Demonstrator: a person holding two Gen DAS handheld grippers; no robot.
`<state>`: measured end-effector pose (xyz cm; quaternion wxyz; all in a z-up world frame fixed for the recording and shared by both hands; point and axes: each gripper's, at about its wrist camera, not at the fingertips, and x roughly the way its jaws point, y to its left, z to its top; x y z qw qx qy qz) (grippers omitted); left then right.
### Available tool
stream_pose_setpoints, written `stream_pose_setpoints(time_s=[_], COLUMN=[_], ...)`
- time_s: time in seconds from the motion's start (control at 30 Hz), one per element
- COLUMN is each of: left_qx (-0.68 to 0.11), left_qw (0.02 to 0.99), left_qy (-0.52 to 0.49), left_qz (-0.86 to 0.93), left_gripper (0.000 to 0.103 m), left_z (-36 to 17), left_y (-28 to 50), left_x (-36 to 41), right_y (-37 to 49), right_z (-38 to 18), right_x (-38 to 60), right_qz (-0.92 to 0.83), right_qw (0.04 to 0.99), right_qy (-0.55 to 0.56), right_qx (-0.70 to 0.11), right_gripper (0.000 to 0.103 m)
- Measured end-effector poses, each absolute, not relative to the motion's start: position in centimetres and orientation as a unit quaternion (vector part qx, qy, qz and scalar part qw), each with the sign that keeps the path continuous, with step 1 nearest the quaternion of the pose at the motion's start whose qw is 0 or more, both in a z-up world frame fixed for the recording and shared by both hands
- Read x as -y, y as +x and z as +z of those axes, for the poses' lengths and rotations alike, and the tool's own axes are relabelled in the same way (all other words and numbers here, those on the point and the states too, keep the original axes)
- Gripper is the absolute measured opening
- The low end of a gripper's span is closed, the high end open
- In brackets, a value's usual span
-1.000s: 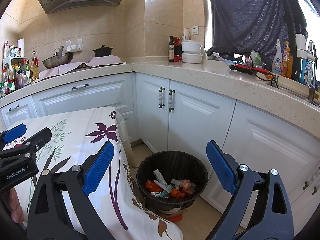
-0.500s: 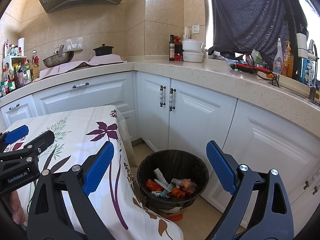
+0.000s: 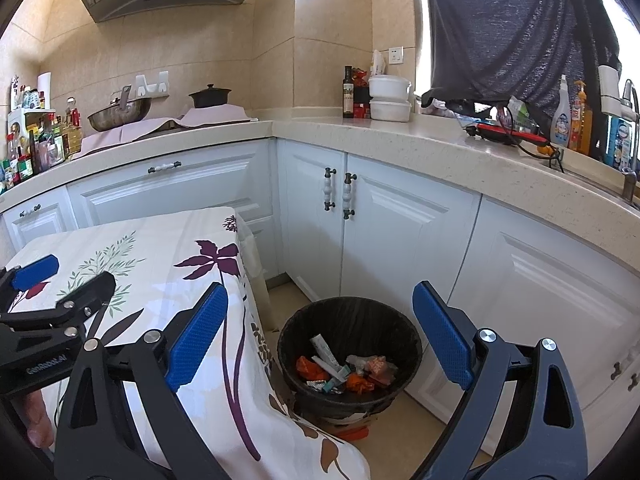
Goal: Collect trash
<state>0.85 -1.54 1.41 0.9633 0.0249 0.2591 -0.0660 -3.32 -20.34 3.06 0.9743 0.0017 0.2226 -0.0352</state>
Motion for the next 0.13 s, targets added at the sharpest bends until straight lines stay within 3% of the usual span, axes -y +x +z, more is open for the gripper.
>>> stream_pose_setpoints(time_s=[0.13], left_qx=[-0.274], left_qw=[0.96], left_qy=[0.021], left_qz=[-0.053], left_gripper=[0.091], left_z=[0.86], left_y=[1.59], left_x=[0.42], right_y=[-2.36], right_z=[3.04], right_x=[19.67], right_qz=[-0.02], right_qw=[0.974], right_qy=[-0.001], right_qx=[-0.227], right_gripper=[0.092])
